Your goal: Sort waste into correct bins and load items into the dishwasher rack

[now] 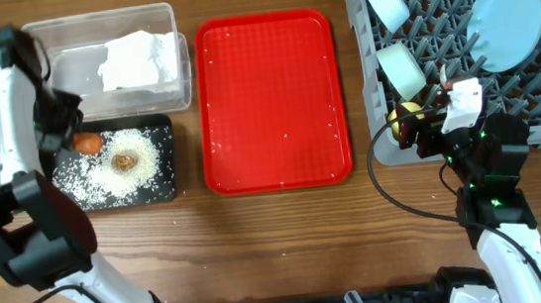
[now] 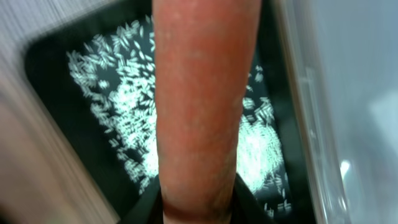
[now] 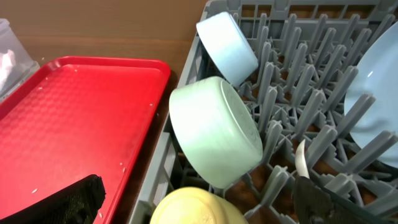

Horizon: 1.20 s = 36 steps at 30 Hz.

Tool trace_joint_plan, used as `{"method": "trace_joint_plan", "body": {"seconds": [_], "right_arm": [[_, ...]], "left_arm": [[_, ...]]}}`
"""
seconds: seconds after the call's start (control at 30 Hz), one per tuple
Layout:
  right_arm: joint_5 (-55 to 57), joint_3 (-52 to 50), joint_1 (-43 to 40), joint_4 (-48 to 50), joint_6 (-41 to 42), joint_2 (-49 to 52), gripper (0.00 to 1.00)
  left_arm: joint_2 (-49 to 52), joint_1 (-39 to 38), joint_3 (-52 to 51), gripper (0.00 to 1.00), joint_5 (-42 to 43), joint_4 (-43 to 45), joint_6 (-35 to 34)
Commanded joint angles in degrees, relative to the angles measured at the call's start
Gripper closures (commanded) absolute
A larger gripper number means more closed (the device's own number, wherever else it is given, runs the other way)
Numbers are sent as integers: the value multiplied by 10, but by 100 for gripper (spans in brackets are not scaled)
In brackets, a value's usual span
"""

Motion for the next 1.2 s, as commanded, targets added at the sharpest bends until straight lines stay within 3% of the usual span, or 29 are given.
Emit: {"method": "trace_joint_plan", "body": {"seconds": [0.0, 0.17, 0.2, 0.3, 0.43, 0.57, 0.67, 0.7, 0.77, 0.87, 0.93, 1.1, 1.17], "right_arm": [[4, 1, 0, 3, 8, 1, 0], [4, 1, 0, 3, 8, 1, 0], [4, 1, 0, 3, 8, 1, 0], [4, 1, 0, 3, 8, 1, 0], [4, 1, 0, 6, 8, 1, 0], [2, 1, 0, 48, 9, 0, 0], [-72, 2, 0, 138, 11, -28, 0], [-94, 2, 0, 171, 17, -48, 0], [-101, 2, 0, 205, 57, -86, 1], [-100, 2, 0, 205, 80, -174, 0], [-68, 2, 0, 132, 52, -201, 0], [-77, 2, 0, -85, 54, -166, 0], [-74, 2, 0, -102, 53, -135, 0]], "left_arm": [[-3, 10, -104, 91, 91, 74, -40], [-3, 5, -183, 87, 93, 125, -54], [-3, 3, -183, 67, 93, 125, -49], [-3, 3, -183, 46, 94, 120, -7], [-30, 4, -153, 41, 107, 76, 37], [-131, 3, -87, 37, 91, 44, 68], [-242, -17, -76, 36, 91, 58, 80], [-275, -27, -76, 27, 89, 70, 80], [-310, -39, -76, 0, 88, 87, 80], [-327, -46, -76, 0, 63, 93, 79], [-319, -46, -77, 0, 63, 108, 79], [-310, -46, -77, 0, 63, 108, 79], [-310, -46, -77, 0, 63, 108, 79]]}}
